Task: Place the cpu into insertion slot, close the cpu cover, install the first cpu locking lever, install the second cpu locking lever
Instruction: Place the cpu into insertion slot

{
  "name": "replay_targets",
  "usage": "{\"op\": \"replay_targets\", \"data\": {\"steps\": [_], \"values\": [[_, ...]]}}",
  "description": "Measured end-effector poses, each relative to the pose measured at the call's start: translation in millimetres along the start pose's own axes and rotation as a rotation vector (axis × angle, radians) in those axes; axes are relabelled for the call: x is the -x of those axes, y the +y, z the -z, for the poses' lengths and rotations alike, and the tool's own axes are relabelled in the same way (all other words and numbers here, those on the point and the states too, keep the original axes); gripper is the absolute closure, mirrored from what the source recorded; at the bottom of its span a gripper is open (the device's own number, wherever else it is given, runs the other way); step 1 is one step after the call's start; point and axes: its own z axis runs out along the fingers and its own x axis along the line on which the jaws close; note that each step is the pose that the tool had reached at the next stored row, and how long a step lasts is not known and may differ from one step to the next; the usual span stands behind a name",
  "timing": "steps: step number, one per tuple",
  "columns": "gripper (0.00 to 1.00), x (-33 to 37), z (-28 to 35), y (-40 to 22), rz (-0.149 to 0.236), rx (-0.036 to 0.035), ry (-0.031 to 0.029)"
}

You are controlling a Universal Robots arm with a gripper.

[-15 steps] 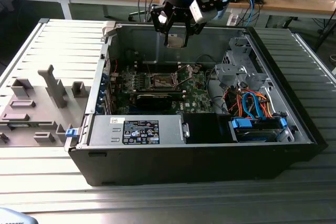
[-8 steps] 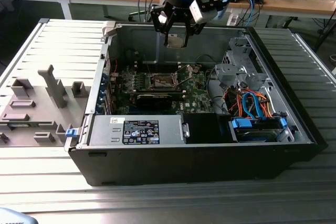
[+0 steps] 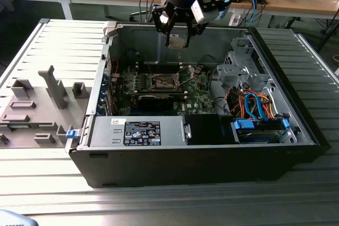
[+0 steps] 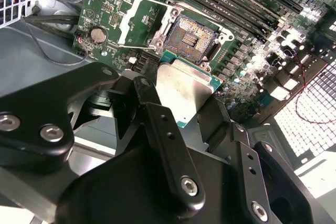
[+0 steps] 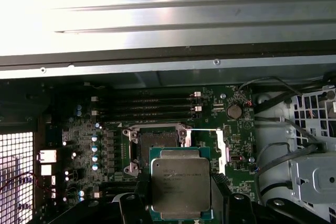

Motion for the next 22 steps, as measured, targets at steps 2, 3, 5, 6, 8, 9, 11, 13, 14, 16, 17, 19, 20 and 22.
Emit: {"op": "replay_targets", "data": {"steps": [2, 3, 5, 6, 8, 9, 11, 13, 14, 16, 17, 19, 20, 22], "values": [[0.45, 0.0, 0.0, 0.0, -0.001, 0.0000, -0.0001], [0.45, 0.0, 0.0, 0.0, -0.001, 0.0000, -0.0001], [0.45, 0.0, 0.0, 0.0, -0.002, 0.0000, -0.0002], [0.45, 0.0, 0.0, 0.0, -0.002, 0.0000, -0.0002], [0.45, 0.0, 0.0, 0.0, -0.004, 0.0001, -0.0003], [0.45, 0.0, 0.0, 0.0, -0.005, 0.0001, -0.0004], [0.45, 0.0, 0.0, 0.0, -0.006, 0.0001, -0.0005], [0.45, 0.0, 0.0, 0.0, -0.007, 0.0001, -0.0006], [0.45, 0.0, 0.0, 0.0, -0.007, 0.0001, -0.0006], [0.45, 0.0, 0.0, 0.0, -0.008, 0.0001, -0.0007], [0.45, 0.0, 0.0, 0.0, -0.008, 0.0001, -0.0007], [0.45, 0.0, 0.0, 0.0, -0.009, 0.0001, -0.0008], [0.45, 0.0, 0.0, 0.0, -0.010, 0.0001, -0.0009], [0.45, 0.0, 0.0, 0.0, -0.011, 0.0002, -0.0009]]}}
